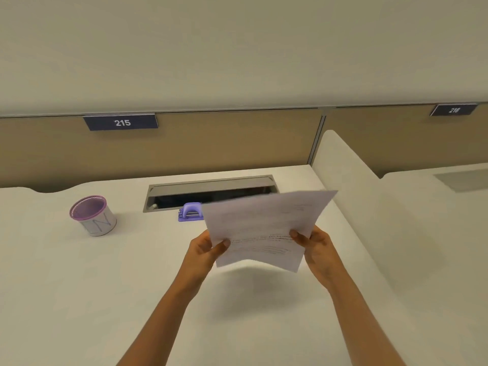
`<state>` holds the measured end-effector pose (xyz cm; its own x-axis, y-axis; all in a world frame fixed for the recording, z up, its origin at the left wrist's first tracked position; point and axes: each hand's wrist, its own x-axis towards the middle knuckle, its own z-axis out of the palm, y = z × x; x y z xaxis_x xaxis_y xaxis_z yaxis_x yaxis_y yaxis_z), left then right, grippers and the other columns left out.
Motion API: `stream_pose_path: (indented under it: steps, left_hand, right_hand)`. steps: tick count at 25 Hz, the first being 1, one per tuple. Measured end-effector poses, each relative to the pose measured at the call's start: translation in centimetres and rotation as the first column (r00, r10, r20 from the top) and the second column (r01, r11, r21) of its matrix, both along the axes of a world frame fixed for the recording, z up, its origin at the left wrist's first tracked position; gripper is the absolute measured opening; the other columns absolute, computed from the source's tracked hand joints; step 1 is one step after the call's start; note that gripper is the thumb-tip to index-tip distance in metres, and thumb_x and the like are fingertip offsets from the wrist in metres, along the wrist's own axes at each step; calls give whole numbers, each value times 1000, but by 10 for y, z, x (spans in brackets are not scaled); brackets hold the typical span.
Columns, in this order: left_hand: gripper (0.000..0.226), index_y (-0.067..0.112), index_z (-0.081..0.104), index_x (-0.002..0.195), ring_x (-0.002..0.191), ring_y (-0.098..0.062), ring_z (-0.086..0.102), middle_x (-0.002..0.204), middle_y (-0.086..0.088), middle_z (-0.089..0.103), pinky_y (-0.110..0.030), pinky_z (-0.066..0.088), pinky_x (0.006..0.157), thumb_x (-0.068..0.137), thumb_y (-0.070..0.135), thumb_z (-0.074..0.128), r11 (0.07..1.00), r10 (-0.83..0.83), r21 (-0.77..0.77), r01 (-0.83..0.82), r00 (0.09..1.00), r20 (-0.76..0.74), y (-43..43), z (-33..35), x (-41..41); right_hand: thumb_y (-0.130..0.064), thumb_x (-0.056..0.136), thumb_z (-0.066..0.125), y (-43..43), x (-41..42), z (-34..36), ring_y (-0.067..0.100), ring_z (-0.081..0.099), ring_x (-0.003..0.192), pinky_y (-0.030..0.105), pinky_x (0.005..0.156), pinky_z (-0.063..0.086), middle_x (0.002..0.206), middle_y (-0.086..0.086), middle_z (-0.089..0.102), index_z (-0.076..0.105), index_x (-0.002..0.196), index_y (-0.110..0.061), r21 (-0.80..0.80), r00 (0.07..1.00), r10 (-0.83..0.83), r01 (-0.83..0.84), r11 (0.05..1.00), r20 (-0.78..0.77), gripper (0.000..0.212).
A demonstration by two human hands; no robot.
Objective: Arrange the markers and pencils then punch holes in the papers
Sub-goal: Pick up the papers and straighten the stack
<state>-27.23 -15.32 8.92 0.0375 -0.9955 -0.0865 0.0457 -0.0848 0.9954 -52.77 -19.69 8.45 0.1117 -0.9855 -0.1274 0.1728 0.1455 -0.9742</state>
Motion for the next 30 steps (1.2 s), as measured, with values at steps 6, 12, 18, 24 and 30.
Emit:
stream_pose_path:
  steps: [6,12,18,24,30]
  left_hand:
    - [23,29,64,112,104,-15,61,110,8,69,-17,53,74,93,20,55,1000,-13,23,13,999,38,9,-2,7]
    - [22,28,63,109,96,-16,67,102,7,72,-19,55,69,99,21,44,994,108,3,-108,994,17,2,3,3]
    - [22,18,62,114,104,-23,64,110,-3,70,-40,54,84,98,18,48,958,288,98,-271,899,-329,-1,12,21]
    - [31,20,55,126,107,-20,63,117,-2,67,-41,60,78,99,13,45,937,347,259,-233,697,-628,12,-3,7]
    - [32,17,56,121,101,-25,62,107,-4,68,-39,54,78,91,4,53,939,343,199,-280,786,-514,17,1,51]
  right_hand:
    - [-20,77,72,4,16,-24,24,60,114,26,89,49,115,3,71,68,115,-17,-14,984,105,-108,994,-144,38]
    - [-11,93,61,2,25,-13,19,68,108,23,80,57,116,-1,73,60,127,-19,-22,986,113,-117,993,-122,35]
    - [-34,65,85,20,3,-11,18,68,103,31,83,50,108,-4,74,56,129,-24,24,993,-112,113,993,-37,71]
    - [-17,79,74,62,62,-15,25,69,107,44,90,53,116,6,73,63,120,-17,59,955,43,-63,996,293,43]
    - [-19,79,72,49,38,3,33,69,106,50,95,52,113,14,73,69,112,-9,20,992,-63,62,998,105,34]
